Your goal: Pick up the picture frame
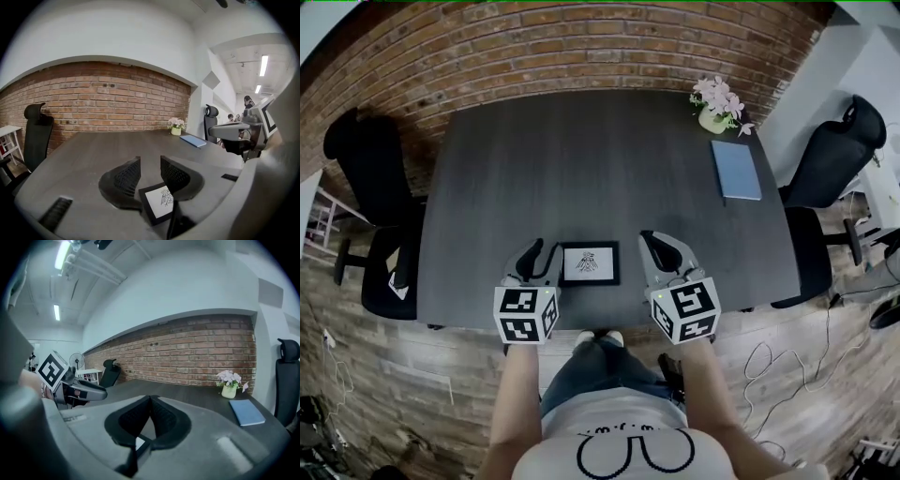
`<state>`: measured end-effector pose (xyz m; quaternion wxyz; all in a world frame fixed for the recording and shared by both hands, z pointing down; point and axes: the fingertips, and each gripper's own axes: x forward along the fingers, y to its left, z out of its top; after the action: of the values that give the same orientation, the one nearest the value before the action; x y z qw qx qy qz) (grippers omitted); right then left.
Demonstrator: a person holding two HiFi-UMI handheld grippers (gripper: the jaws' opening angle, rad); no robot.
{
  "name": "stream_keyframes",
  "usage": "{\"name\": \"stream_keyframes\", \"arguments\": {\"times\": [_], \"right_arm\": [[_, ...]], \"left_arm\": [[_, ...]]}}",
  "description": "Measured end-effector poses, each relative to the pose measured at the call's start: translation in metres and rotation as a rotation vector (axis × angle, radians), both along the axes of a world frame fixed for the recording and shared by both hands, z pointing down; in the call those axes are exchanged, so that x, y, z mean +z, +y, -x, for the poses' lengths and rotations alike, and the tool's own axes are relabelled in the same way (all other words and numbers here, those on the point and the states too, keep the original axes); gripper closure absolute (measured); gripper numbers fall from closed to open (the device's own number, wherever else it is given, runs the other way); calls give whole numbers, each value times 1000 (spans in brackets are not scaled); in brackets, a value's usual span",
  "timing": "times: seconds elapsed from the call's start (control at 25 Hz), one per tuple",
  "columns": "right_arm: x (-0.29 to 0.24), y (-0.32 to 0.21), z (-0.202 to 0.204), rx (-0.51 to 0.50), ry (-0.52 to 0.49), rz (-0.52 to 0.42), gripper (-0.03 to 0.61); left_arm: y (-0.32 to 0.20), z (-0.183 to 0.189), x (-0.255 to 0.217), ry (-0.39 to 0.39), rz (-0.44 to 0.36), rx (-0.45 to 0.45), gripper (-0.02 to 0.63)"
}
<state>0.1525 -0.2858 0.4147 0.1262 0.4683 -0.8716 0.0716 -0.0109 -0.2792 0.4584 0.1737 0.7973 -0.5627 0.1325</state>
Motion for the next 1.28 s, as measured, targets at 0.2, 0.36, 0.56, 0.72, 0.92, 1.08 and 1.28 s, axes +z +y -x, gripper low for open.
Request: {"name": "stream_keyframes", "arguments": {"times": [0.2,0.36,0.56,0.72,0.92,1.08,1.28], "right_arm": [[33,-11,4,35,9,85,577],[62,-12,10,56,11,154,578],[98,-8,12,71,22,235,577],[120,-4,12,72,24,284,577],[138,-7,10,77,30,317,577],[140,-13,5,87,36,319,577],[136,-14,3,94,40,313,578]], "left_arm": [[-4,2,49,-9,136,20,486],[-3,5,85,-3,238,18,488],[-2,2,121,8,334,18,488],[-2,0,143,-7,395,8,488],[-4,-3,164,-24,471,-7,488],[-4,-4,173,-35,504,-37,499],[-4,-2,173,7,525,-72,528]]}}
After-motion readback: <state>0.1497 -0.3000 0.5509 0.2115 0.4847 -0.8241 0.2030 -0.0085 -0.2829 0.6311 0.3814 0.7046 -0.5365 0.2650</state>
